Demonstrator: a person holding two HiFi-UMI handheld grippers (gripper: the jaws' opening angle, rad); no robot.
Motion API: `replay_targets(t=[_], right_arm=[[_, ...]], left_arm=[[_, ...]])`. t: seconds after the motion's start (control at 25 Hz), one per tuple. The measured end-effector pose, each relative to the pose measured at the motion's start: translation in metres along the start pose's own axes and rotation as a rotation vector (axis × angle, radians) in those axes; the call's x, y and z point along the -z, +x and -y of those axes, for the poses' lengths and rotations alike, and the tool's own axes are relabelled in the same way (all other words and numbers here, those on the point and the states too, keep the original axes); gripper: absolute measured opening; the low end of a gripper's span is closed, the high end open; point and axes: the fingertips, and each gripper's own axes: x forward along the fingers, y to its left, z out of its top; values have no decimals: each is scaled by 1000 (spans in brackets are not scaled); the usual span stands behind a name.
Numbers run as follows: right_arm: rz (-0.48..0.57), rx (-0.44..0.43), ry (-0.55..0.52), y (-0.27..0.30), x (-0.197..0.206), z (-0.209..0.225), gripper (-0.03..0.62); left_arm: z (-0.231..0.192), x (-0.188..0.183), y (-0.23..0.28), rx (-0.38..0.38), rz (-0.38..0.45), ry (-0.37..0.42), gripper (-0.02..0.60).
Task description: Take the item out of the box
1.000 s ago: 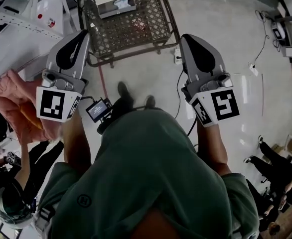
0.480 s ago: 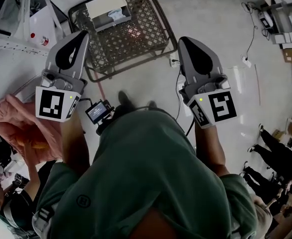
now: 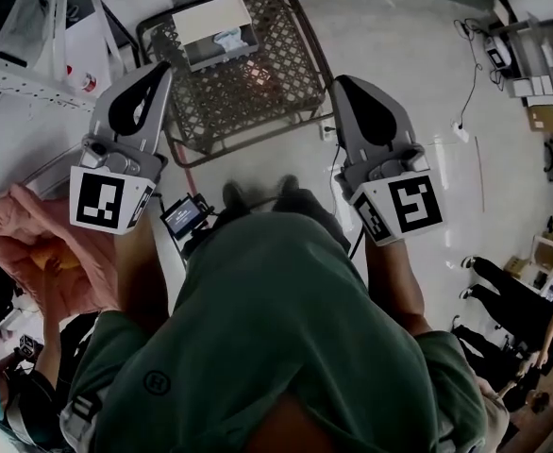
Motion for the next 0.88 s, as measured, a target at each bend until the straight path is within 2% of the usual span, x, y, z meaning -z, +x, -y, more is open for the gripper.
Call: replay_targets(t=[0.24,0.52,0.88], right_arm=[[-2,-77,5,38,7,19,6],[-1,-214,1,94,11,61,6],[1,-353,-1,131,23,113,6]], left_arm=[[-18,14,13,-65,-44,1,0],[-34,25,51,-180,-116,3,0],[-26,32,101,-296,-154,1,0]])
